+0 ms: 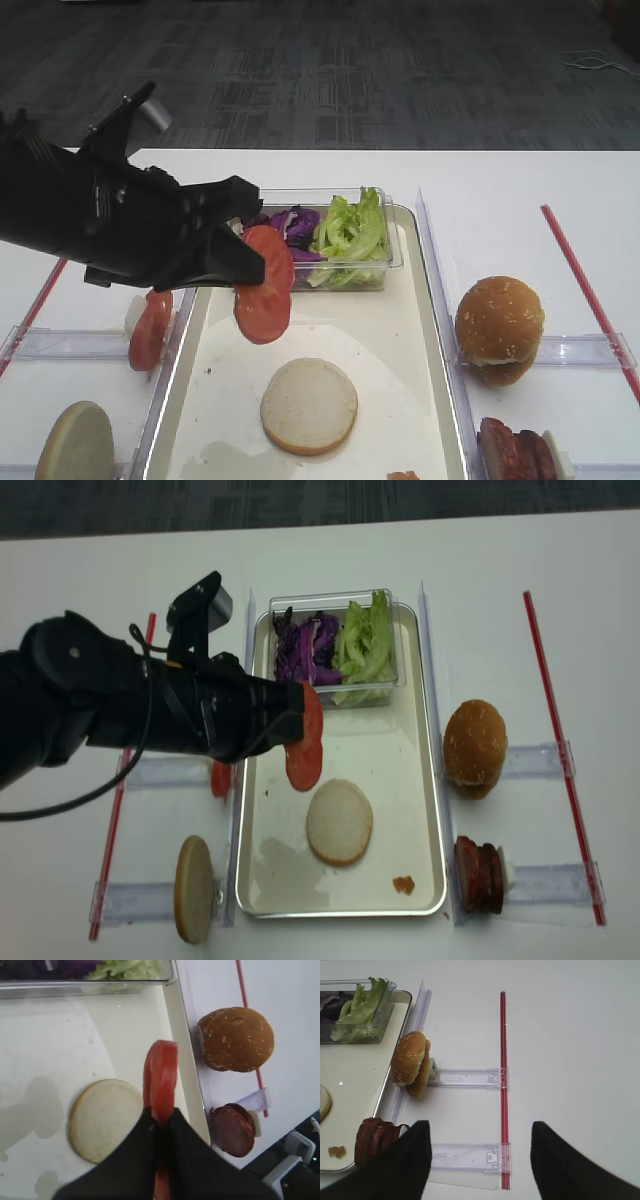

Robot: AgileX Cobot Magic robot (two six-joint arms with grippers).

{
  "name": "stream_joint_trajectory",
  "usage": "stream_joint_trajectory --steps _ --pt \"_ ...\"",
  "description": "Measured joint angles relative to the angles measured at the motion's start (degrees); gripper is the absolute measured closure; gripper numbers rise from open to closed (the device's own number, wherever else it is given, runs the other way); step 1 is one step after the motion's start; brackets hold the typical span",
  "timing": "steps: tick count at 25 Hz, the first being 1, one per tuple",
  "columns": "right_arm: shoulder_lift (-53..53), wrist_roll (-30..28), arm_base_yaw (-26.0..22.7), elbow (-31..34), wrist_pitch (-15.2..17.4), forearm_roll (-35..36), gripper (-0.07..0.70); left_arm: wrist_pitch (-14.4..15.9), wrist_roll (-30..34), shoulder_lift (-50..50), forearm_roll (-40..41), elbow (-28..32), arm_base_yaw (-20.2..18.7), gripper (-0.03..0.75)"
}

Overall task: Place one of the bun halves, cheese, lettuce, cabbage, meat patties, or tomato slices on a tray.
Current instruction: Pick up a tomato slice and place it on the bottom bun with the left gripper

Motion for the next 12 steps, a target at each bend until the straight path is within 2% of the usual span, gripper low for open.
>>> stream_joint_trajectory --steps 6,12 --pt "0.00 0.00 0.00 0.00 0.00 0.00 0.179 1.10 9.38 2.35 -10.09 0.59 0.00 0.704" --pt "0.00 0.00 0.00 0.00 0.00 0.00 0.179 1.10 18.62 3.07 -21.04 5.52 0.00 0.704"
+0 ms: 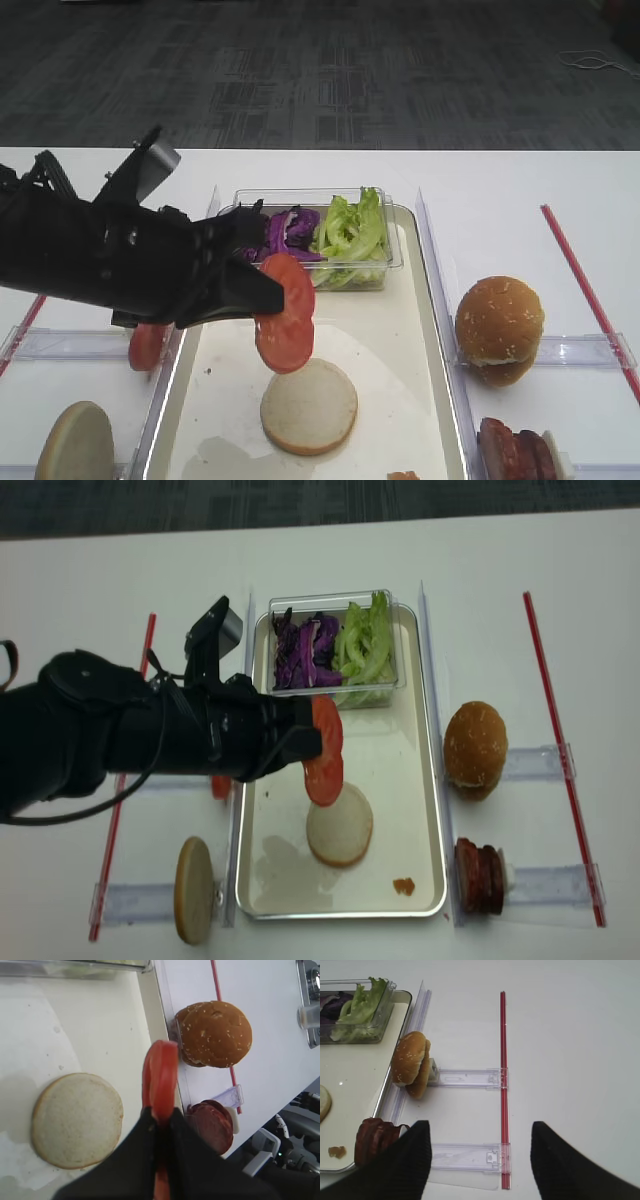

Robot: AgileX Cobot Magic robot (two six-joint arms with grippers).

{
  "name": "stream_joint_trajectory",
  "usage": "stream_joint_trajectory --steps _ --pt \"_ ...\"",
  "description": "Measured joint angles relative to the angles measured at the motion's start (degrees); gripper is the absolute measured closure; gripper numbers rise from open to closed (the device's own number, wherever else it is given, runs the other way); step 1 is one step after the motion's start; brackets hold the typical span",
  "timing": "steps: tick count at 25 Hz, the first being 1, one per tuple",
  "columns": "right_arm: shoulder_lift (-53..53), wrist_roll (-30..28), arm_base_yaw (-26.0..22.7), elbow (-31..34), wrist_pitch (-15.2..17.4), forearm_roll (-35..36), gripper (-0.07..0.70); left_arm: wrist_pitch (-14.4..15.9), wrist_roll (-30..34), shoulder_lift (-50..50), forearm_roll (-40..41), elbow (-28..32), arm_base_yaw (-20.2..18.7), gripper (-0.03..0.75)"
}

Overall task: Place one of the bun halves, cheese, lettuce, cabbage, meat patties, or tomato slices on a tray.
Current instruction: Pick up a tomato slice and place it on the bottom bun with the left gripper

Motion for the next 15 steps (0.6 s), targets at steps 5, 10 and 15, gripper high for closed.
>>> stream_joint_trajectory --steps 5,10,15 --pt "0.00 0.00 0.00 0.00 0.00 0.00 0.179 -0.68 5.91 0.25 -6.77 3.92 0.00 0.704" --pt "0.00 0.00 0.00 0.00 0.00 0.00 0.179 -0.54 10.85 1.14 -11.97 4.97 0.03 0.704" --pt "0.00 0.00 0.00 0.00 0.00 0.00 0.179 2.95 14.66 6.48 -14.59 4.97 0.03 0.704"
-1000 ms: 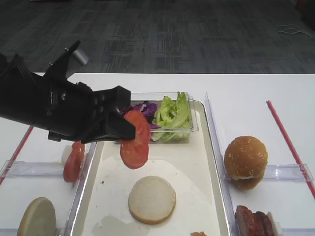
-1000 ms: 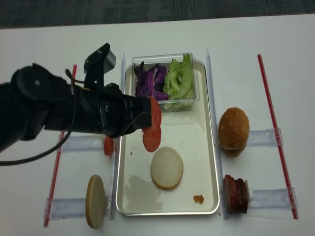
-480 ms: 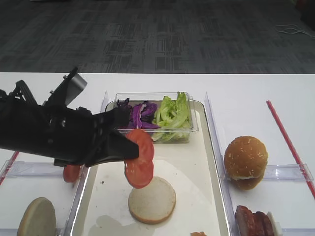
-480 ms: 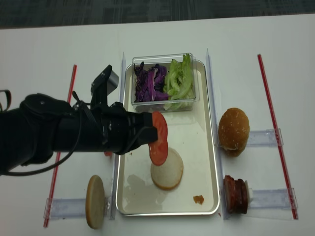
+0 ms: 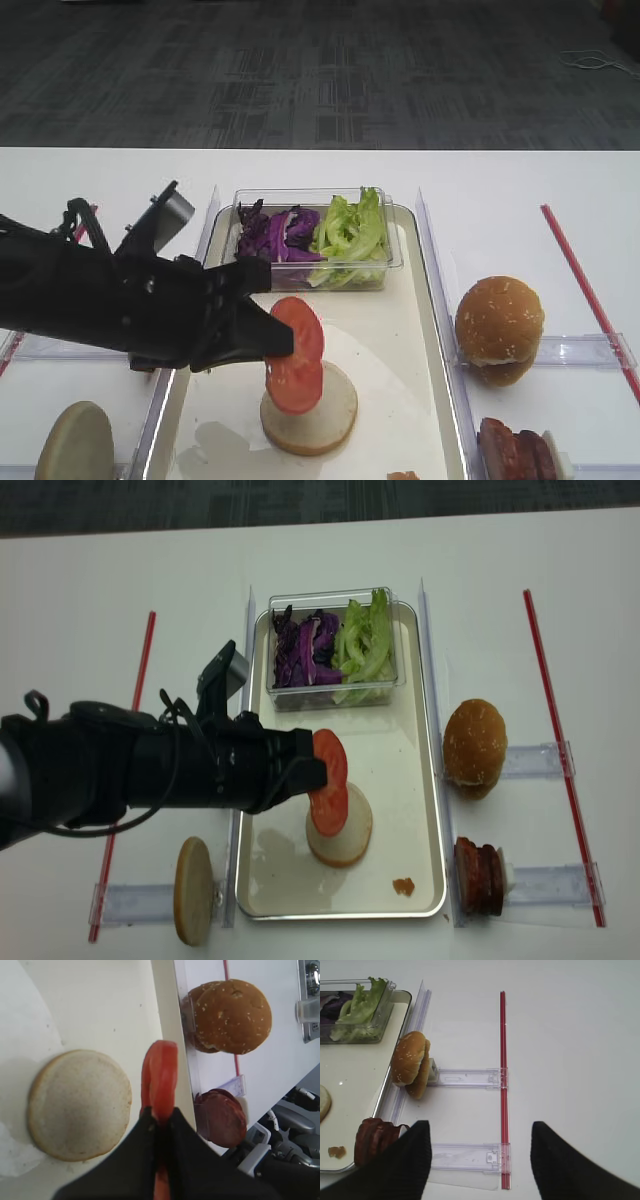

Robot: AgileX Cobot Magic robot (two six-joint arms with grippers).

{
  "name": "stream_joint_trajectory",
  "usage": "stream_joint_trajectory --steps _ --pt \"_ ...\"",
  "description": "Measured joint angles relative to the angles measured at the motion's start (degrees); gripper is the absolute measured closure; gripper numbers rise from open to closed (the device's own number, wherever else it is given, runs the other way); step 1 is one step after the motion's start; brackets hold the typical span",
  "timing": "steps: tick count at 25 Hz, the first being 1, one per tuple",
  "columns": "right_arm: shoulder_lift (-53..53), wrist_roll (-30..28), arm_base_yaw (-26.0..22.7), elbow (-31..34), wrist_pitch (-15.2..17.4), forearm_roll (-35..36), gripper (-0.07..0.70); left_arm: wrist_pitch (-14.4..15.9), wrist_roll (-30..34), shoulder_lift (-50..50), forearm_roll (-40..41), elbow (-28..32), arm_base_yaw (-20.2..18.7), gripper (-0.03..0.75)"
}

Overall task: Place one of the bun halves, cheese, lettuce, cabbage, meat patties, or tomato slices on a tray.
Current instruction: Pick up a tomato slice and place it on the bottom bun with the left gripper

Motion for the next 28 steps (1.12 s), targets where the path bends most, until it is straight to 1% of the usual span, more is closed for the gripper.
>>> stream_joint_trajectory --steps 5,8,9,12,14,19,24,28 --pt "0.00 0.00 0.00 0.00 0.00 0.00 0.179 1.34 2.24 2.86 -1.20 0.00 0.00 0.704" --pt "0.00 0.00 0.00 0.00 0.00 0.00 0.179 2.05 4.62 4.01 -2.54 0.00 0.00 0.704" --pt "0.00 0.00 0.00 0.00 0.00 0.00 0.179 2.55 5.75 4.63 -3.67 0.00 0.00 0.704" --pt "0.00 0.00 0.00 0.00 0.00 0.00 0.179 5.48 9.12 7.11 -7.66 0.00 0.00 0.704" --pt "0.00 0.00 0.00 0.00 0.00 0.00 0.179 6.75 10.53 8.59 -8.66 0.00 0.00 0.704" --pt "0.00 0.00 0.00 0.00 0.00 0.00 0.179 6.97 11.58 9.89 -8.66 0.00 0.21 0.704" --pt "0.00 0.00 0.00 0.00 0.00 0.00 0.179 7.19 12.51 9.89 -8.66 0.00 2.16 0.704" --pt "0.00 0.00 0.00 0.00 0.00 0.00 0.179 8.08 12.77 10.56 -8.66 0.00 2.49 0.704"
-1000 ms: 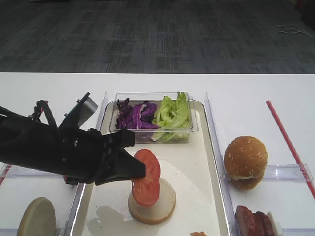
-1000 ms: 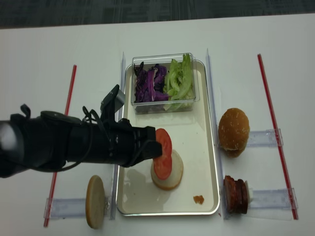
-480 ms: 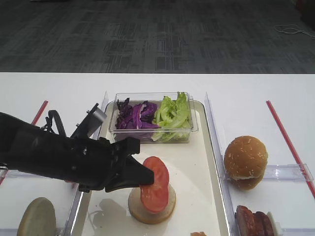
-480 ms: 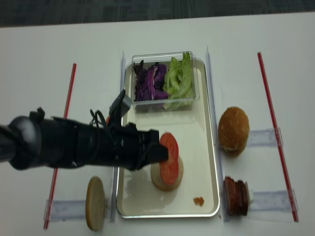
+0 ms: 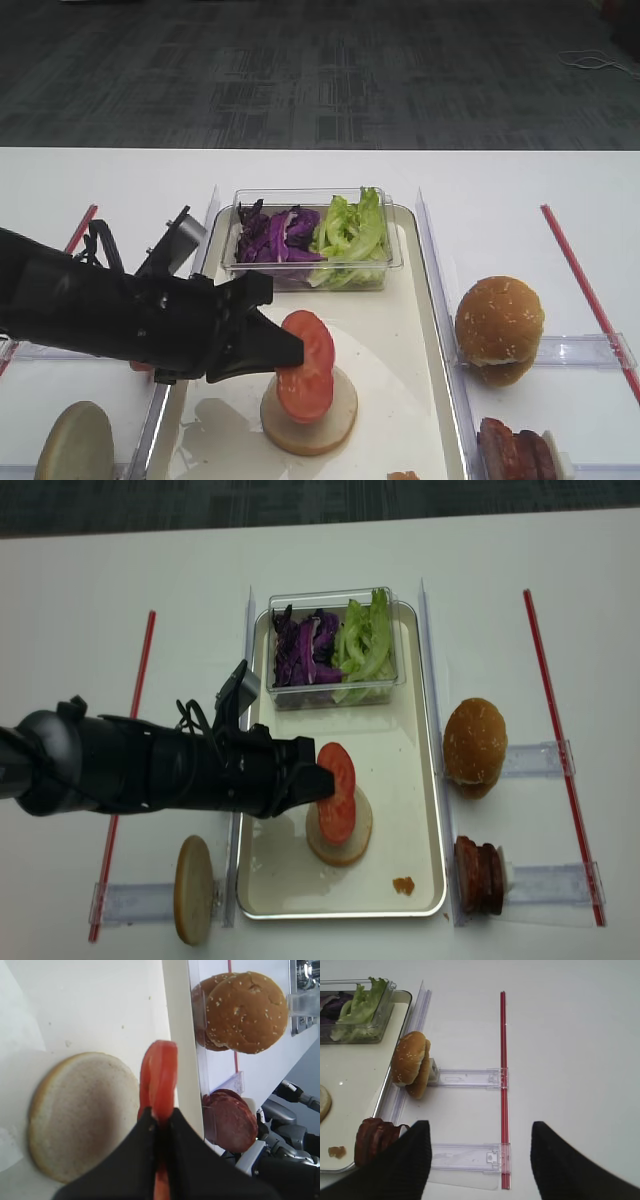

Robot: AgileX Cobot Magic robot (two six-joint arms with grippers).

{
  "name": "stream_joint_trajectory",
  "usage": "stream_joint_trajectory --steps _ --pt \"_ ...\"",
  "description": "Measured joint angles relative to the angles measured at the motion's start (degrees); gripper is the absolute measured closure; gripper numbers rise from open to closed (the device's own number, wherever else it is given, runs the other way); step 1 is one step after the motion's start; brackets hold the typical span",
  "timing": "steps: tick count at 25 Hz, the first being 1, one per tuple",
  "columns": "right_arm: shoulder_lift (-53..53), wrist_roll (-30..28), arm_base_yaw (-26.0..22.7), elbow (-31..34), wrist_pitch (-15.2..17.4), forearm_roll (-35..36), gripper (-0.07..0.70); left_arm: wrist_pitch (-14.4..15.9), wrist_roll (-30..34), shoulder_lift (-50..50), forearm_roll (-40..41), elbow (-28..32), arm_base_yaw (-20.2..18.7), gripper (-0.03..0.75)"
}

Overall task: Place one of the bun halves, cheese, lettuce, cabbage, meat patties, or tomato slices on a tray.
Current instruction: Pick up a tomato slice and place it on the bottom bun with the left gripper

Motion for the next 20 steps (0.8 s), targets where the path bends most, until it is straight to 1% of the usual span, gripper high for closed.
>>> stream_joint_trajectory --steps 4,16,20 --pt "0.00 0.00 0.00 0.00 0.00 0.00 0.179 1.56 0.66 1.88 0.00 0.00 0.25 0.704" --pt "0.00 -0.12 0.00 0.00 0.00 0.00 0.179 1.96 1.39 2.55 0.00 -0.10 0.60 0.704" --pt "0.00 -0.12 0.00 0.00 0.00 0.00 0.179 2.70 1.43 2.54 0.00 -0.10 0.60 0.704"
